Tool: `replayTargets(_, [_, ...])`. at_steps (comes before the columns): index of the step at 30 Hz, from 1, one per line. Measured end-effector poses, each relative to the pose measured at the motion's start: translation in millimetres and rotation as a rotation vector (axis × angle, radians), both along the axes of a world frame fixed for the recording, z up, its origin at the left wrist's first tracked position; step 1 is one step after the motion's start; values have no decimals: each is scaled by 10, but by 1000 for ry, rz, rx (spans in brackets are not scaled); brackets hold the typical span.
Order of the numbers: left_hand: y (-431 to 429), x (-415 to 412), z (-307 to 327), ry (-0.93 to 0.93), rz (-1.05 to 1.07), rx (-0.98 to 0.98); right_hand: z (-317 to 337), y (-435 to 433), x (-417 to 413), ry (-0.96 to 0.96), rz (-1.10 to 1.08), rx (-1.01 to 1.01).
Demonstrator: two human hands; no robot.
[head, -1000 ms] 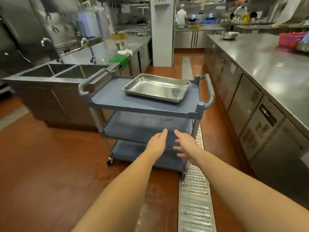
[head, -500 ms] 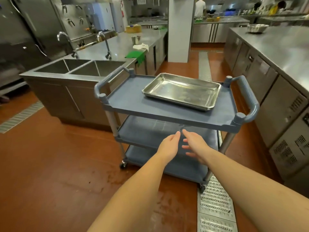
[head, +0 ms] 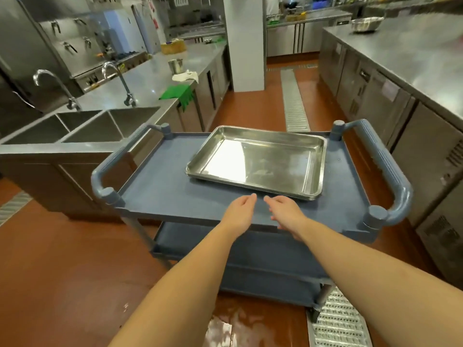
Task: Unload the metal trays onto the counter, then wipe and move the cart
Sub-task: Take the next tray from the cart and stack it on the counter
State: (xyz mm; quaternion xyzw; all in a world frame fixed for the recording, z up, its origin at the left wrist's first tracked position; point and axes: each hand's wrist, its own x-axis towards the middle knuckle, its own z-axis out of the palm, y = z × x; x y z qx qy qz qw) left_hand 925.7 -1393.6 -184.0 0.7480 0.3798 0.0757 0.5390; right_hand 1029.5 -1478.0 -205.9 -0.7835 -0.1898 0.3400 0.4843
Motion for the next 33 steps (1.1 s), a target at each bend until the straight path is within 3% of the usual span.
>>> replayTargets(8, [609, 652, -197, 60, -152, 194, -193, 518, 623, -186, -22, -114])
replayTargets(10, [848, 804, -320, 113, -221, 304, -239, 650, 709, -368, 2, -224])
replayTargets(12, [1114, 940, -479, 211, -356, 553, -302, 778, 743, -726, 127, -438])
replayTargets(14, [1389, 1064, -647, 257, -461, 786, -425, 933, 760, -933, 258, -565])
replayTargets(18, [1851, 1192, -954, 302, -578, 915, -707, 1234, 834, -759, 256, -686])
replayTargets(27, [2007, 1413, -1219, 87, -408, 1054, -762, 1409, 1117, -932, 154, -686])
replayTargets(33, [2000, 1456, -1195, 74, -476, 992, -761, 1409, 1230, -940, 144, -688])
